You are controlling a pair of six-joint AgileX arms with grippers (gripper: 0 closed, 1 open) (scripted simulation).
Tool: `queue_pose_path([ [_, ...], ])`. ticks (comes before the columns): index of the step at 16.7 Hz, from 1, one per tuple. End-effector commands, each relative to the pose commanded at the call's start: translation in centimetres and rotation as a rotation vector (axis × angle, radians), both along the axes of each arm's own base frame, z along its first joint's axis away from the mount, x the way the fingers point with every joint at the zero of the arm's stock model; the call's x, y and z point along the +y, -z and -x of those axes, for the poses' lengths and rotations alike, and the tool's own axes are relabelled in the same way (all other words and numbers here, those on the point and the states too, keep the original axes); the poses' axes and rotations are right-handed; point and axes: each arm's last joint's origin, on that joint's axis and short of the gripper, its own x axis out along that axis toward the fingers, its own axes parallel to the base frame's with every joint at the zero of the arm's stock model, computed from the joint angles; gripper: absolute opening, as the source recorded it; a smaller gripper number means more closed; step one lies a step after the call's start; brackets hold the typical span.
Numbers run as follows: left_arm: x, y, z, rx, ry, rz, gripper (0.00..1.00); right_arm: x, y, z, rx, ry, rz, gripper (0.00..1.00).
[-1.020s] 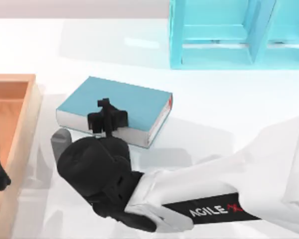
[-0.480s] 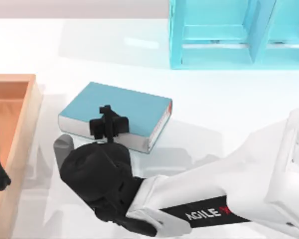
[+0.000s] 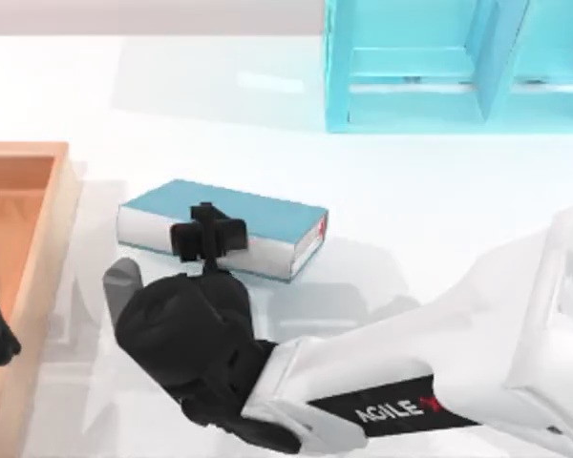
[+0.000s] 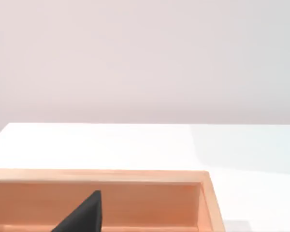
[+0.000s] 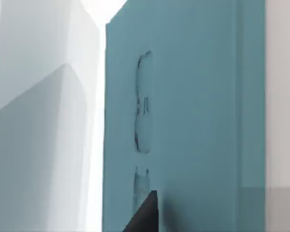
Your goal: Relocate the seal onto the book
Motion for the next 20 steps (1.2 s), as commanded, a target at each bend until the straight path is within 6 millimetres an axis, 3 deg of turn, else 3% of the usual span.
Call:
queue_pose_path([
  [3,0.0,0.0,0.0,0.000,0.000,0.000,1.00,0.0,0.0,0.0,0.000,0.000,0.000,0.98],
  [4,0.0,0.0,0.0,0.000,0.000,0.000,1.00,0.0,0.0,0.0,0.000,0.000,0.000,1.00],
  [13,0.0,0.0,0.0,0.000,0.000,0.000,1.00,0.0,0.1,0.1,0.002,0.000,0.001,1.00],
  [16,0.0,0.0,0.0,0.000,0.000,0.000,1.00,0.4,0.0,2.1,0.013,0.008,0.000,1.00],
  [20,0.0,0.0,0.0,0.000,0.000,0.000,1.00,0.9,0.0,7.6,0.032,0.017,0.017,1.00],
])
